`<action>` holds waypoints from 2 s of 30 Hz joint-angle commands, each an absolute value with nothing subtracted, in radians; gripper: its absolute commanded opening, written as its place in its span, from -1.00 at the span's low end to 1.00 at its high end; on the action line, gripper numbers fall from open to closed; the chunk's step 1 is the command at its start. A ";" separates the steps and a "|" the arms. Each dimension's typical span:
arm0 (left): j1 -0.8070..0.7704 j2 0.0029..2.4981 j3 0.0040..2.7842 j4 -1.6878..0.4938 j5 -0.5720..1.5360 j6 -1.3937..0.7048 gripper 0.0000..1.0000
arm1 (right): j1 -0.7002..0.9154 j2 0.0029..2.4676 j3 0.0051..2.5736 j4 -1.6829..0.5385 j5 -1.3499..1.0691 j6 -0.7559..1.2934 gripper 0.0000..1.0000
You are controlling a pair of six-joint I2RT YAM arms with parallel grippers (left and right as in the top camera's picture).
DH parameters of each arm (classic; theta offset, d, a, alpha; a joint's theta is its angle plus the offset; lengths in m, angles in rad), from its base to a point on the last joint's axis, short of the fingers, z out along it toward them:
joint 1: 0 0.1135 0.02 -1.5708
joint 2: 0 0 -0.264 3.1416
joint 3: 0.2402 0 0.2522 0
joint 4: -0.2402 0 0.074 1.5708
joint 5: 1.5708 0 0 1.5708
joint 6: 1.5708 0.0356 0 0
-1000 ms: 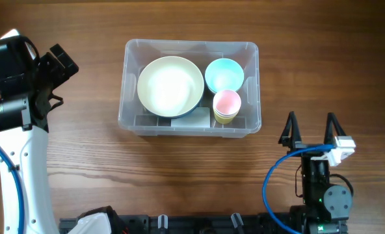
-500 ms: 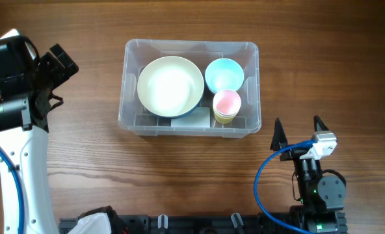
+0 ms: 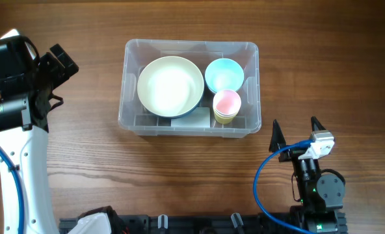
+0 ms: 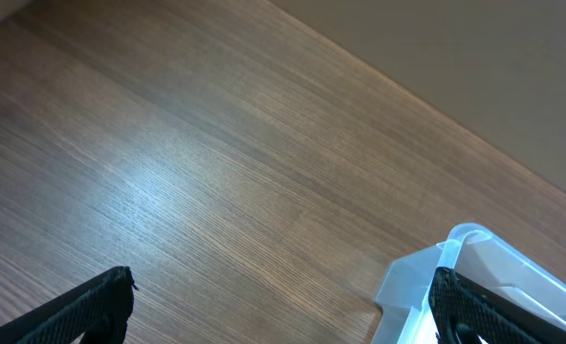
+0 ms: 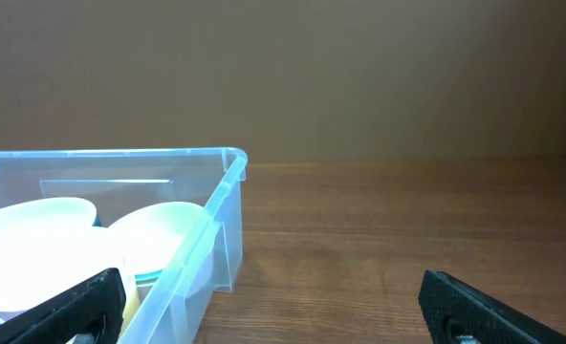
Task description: Pack container
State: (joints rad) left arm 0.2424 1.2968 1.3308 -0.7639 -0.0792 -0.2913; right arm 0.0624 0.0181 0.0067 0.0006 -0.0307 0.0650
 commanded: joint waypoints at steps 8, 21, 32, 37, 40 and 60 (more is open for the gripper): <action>0.247 1.292 1.342 -0.765 -0.068 -0.300 0.99 | 0.061 0.004 0.005 0.002 -0.051 0.055 0.99; 0.247 1.292 1.342 -0.765 -0.068 -0.300 1.00 | 0.124 0.034 0.005 0.002 -0.047 0.055 1.00; 0.247 1.292 1.342 -0.765 -0.068 -0.300 0.99 | 0.124 0.036 0.005 0.002 -0.047 0.054 0.99; 0.247 1.292 1.342 -0.765 -0.068 -0.300 1.00 | 0.124 0.036 0.005 0.002 -0.047 0.054 1.00; 0.247 1.292 1.342 -0.765 -0.068 -0.300 1.00 | 0.124 0.036 0.005 0.002 -0.047 0.054 0.99; 0.247 1.292 1.342 -0.765 -0.068 -0.300 0.99 | 0.124 0.036 0.005 0.002 -0.047 0.054 1.00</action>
